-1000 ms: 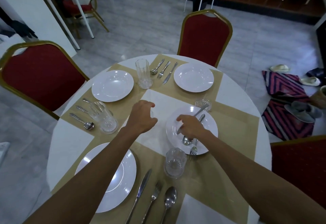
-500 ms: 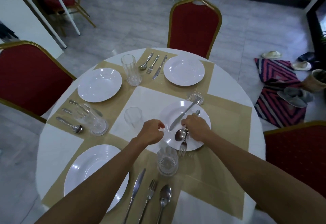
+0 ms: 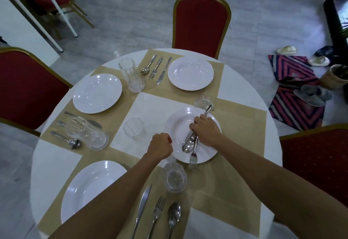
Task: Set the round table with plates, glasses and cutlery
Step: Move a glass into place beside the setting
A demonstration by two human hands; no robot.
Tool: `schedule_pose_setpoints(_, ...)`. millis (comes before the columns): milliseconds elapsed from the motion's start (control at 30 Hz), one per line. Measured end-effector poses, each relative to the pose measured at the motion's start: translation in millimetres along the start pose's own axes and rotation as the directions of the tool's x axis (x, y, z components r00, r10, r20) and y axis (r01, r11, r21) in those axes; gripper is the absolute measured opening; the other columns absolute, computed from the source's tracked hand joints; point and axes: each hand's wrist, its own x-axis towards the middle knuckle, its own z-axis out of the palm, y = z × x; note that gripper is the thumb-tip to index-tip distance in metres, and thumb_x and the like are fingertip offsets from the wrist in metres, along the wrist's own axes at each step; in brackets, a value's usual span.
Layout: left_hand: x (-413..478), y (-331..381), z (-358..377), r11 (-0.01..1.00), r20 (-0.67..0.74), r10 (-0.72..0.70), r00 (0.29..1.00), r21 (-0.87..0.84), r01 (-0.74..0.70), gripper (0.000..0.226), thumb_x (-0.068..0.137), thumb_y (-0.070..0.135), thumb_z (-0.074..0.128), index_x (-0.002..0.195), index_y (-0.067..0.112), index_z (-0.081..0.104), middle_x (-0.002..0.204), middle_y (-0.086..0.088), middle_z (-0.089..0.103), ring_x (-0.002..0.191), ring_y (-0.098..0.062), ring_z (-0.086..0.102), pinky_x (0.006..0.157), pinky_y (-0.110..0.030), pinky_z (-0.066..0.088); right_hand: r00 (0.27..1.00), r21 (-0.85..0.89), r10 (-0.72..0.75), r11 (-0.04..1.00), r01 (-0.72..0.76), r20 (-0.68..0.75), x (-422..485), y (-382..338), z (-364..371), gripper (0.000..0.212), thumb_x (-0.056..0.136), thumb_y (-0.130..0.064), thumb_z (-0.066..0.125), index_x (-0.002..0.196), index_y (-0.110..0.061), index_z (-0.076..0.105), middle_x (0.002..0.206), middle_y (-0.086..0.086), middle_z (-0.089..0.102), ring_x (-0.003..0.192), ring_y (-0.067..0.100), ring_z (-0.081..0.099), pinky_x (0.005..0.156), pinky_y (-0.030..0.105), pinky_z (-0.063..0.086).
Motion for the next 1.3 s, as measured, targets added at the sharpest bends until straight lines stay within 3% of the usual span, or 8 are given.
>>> schedule_pose_setpoints(233,2.6,4.1,-0.8,0.999,0.026,0.04,0.999,-0.007,-0.04,0.028,0.086,0.009,0.065,0.113,0.006,0.071,0.113,-0.011,0.071,0.104,-0.024,0.065,0.084,-0.024,0.049,0.998,-0.082,-0.016,0.996,0.02,0.055,-1.1,6.9,2.1,0.02,0.093,-0.009,0.057,0.104,-0.021,0.068,0.099,0.003,0.065,0.104,0.027,0.053,0.081,0.036,0.04)
schedule_pose_setpoints(500,4.6,7.2,-1.9,0.998,0.037,0.056,0.998,-0.015,-0.056,0.026,0.087,0.014,0.068,0.111,0.006,0.072,0.112,-0.009,0.071,0.102,-0.023,0.065,0.085,-0.025,0.05,0.99,-0.097,-0.016,0.995,0.03,0.139,4.8,13.7,6.1,0.021,0.096,-0.018,0.053,0.113,-0.02,0.065,0.112,0.006,0.06,0.11,0.026,0.054,0.083,0.036,0.043)
schedule_pose_setpoints(667,5.9,10.6,-3.9,0.996,0.014,0.082,0.997,-0.036,-0.081,0.022,0.093,0.019,0.064,0.107,0.007,0.075,0.106,-0.01,0.073,0.095,-0.021,0.068,0.082,-0.023,0.05,0.955,0.001,-0.05,0.999,0.052,0.292,2.3,20.1,-1.1,0.021,0.093,-0.017,0.051,0.11,-0.014,0.064,0.108,0.009,0.065,0.105,0.028,0.061,0.074,0.035,0.043)
schedule_pose_setpoints(833,7.8,15.3,-9.1,0.995,0.018,0.087,0.996,-0.055,-0.086,0.02,0.09,0.013,0.061,0.1,0.009,0.077,0.098,-0.008,0.075,0.089,-0.02,0.069,0.077,-0.024,0.053,0.922,0.124,-0.003,0.991,-0.049,0.387,-1.7,23.6,-3.3,0.018,0.092,-0.015,0.05,0.103,-0.013,0.064,0.104,0.009,0.066,0.097,0.028,0.063,0.067,0.032,0.04)
schedule_pose_setpoints(1033,9.4,22.7,-5.8,0.979,0.106,-0.009,0.994,-0.201,0.03,0.022,0.091,0.022,0.065,0.087,0.003,0.076,0.083,-0.011,0.075,0.075,-0.02,0.071,0.076,-0.028,0.058,0.916,0.346,-0.032,0.931,-0.118,0.4,-5.4,21.8,-14.0,0.017,0.093,-0.023,0.06,0.091,-0.007,0.063,0.1,0.009,0.064,0.089,0.026,0.059,0.078,0.036,0.045)
schedule_pose_setpoints(1100,10.4,27.3,-5.5,0.939,0.135,-0.063,0.989,-0.328,0.104,0.026,0.091,0.027,0.066,0.086,0.003,0.076,0.081,-0.01,0.075,0.071,-0.019,0.071,0.074,-0.027,0.06,0.935,0.45,-0.033,0.882,-0.139,0.352,-6.9,16.7,-20.4,0.023,0.093,-0.025,0.063,0.076,-0.01,0.058,0.082,0.005,0.058,0.075,0.02,0.052,0.067,0.03,0.039)
schedule_pose_setpoints(1167,11.7,33.5,-7.6,0.831,0.203,-0.097,0.974,-0.522,0.192,0.03,0.09,0.03,0.069,0.089,0.001,0.075,0.084,-0.014,0.075,0.07,-0.019,0.071,0.068,-0.027,0.06,0.951,0.548,-0.014,0.82,-0.167,0.31,-8.2,8.1,-29.0,0.032,0.092,-0.026,0.065,0.065,-0.018,0.049,0.07,-0.003,0.052,0.066,0.016,0.048,0.058,0.024,0.034)
schedule_pose_setpoints(1300,14.6,43.9,-15.0,0.612,0.267,-0.114,0.957,-0.74,0.279,0.027,0.087,0.023,0.074,0.099,-0.002,0.072,0.087,-0.016,0.072,0.069,-0.017,0.066,0.066,-0.028,0.059,0.972,0.656,0.045,0.731,-0.189,0.23,-7.7,-5.9,-41.2,0.02,0.091,-0.024,0.067,0.085,-0.005,0.068,0.081,0.004,0.064,0.073,0.018,0.057,0.06,0.022,0.04)
